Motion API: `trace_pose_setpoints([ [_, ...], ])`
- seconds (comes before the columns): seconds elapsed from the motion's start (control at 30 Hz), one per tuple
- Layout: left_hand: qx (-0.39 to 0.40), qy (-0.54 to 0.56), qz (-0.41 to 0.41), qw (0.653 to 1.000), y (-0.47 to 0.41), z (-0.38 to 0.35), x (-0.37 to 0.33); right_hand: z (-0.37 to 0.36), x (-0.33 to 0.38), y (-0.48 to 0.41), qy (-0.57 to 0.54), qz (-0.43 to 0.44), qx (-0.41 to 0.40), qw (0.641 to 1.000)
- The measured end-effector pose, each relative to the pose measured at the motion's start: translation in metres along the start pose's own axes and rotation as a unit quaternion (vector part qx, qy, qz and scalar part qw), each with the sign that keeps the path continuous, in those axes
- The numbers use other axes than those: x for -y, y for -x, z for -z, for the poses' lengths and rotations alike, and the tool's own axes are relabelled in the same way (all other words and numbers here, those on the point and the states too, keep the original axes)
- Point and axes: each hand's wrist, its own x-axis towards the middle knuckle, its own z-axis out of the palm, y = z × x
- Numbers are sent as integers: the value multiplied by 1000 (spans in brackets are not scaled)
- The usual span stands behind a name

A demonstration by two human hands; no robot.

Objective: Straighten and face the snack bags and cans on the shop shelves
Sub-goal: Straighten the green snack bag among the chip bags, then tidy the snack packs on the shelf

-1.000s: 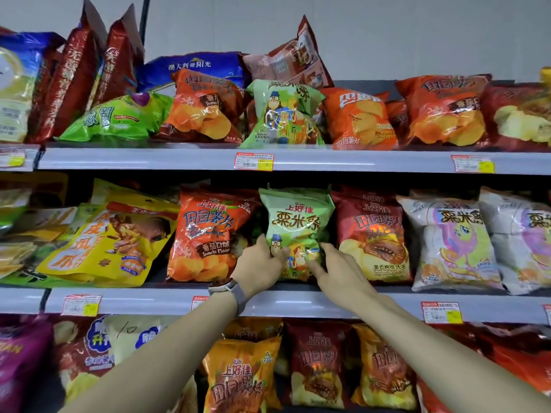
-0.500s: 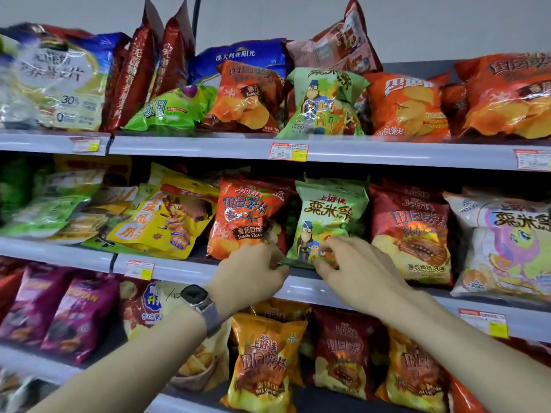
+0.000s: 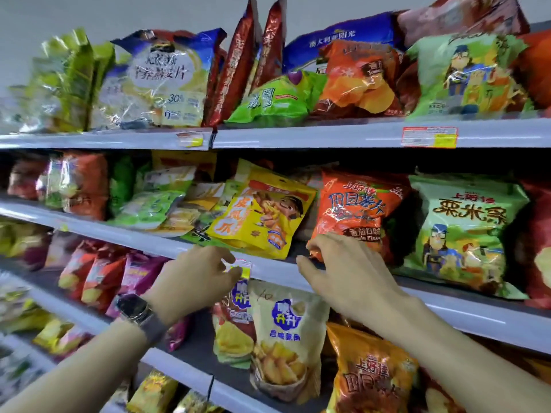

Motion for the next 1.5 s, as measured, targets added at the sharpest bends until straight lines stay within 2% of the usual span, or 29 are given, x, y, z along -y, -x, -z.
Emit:
trace_pose_setpoints([
  [0.23, -23, 13, 17, 1000, -57, 20, 104, -68, 53, -75, -140, -29, 7, 990],
  [0.37, -77, 26, 16, 997, -105, 26, 151, -97, 59, -112, -198, -109, 21, 974],
  [0.47, -135, 5, 23, 991, -141, 23, 184, -115, 57, -129, -226, -171, 3, 959],
  [0.67, -129, -42, 45, 990, -195, 8, 227, -123, 54, -153, -275, -259, -45, 925],
  [0.8, -101, -37, 51, 993, -211, -3, 227, -119, 48, -164, -333, -302, -36, 893],
  [0.93, -172, -68, 17, 983, -212, -11, 226, -113, 46, -166, -399, -294, -18, 869],
  [1.07, -180, -147, -22, 972, -214, -18, 223, -112, 51, -166, -443, -306, -18, 842],
  [1.3, -215, -149, -72, 963, -196, -23, 192, -107, 56, -171, -515, -325, -44, 792],
  [1.5, -230, -106, -95, 963, -180, -39, 172, -106, 60, -171, -542, -292, -24, 788],
])
